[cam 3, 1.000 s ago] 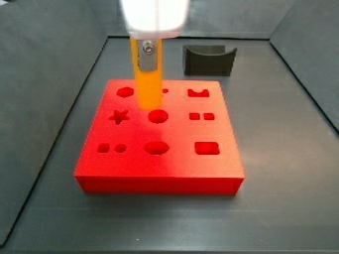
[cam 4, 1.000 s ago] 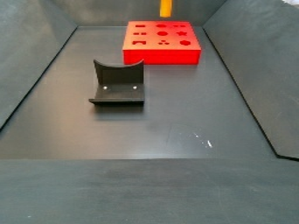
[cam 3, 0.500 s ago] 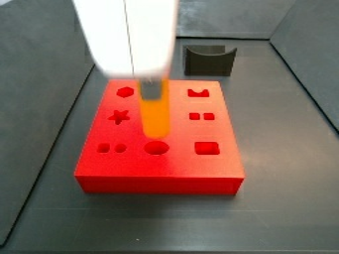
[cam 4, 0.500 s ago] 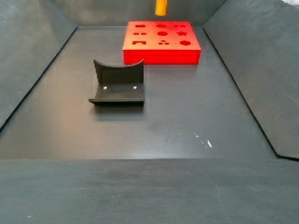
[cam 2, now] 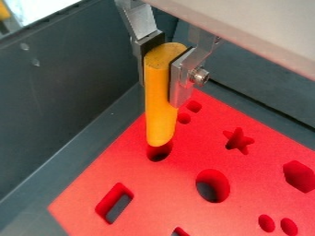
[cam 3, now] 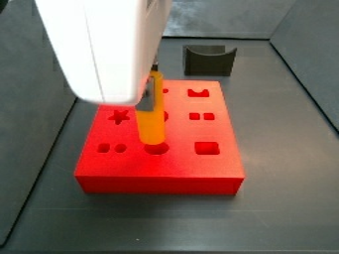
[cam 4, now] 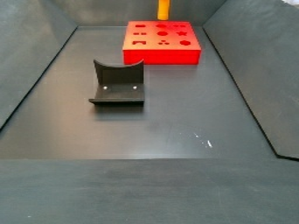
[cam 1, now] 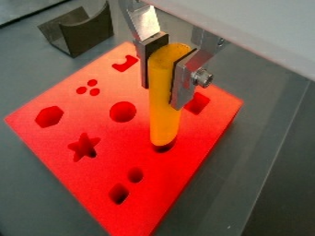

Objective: Insert the oval object.

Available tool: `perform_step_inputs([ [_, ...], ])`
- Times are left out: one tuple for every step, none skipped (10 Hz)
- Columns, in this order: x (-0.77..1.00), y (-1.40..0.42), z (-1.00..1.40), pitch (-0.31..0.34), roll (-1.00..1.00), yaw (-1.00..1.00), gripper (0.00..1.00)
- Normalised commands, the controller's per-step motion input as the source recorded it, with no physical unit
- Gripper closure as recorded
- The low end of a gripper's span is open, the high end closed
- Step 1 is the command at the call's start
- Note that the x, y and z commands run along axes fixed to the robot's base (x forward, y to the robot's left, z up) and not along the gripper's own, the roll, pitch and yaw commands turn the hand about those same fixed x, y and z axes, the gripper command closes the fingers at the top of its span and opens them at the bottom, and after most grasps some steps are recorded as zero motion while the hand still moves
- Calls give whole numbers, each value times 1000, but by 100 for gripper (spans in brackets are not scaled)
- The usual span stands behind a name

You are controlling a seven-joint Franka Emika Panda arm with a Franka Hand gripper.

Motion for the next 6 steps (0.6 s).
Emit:
perform_step_inputs([
  [166, 0, -251, -4, 0, 0, 100],
  [206, 0, -266, 0, 0, 0, 100],
  [231, 3, -234, 0, 0, 0, 100],
  [166, 0, -203, 0, 0, 0, 100],
  [0, 11, -169, 0, 0, 0, 100],
  [-14, 23, -171, 0, 0, 0, 100],
])
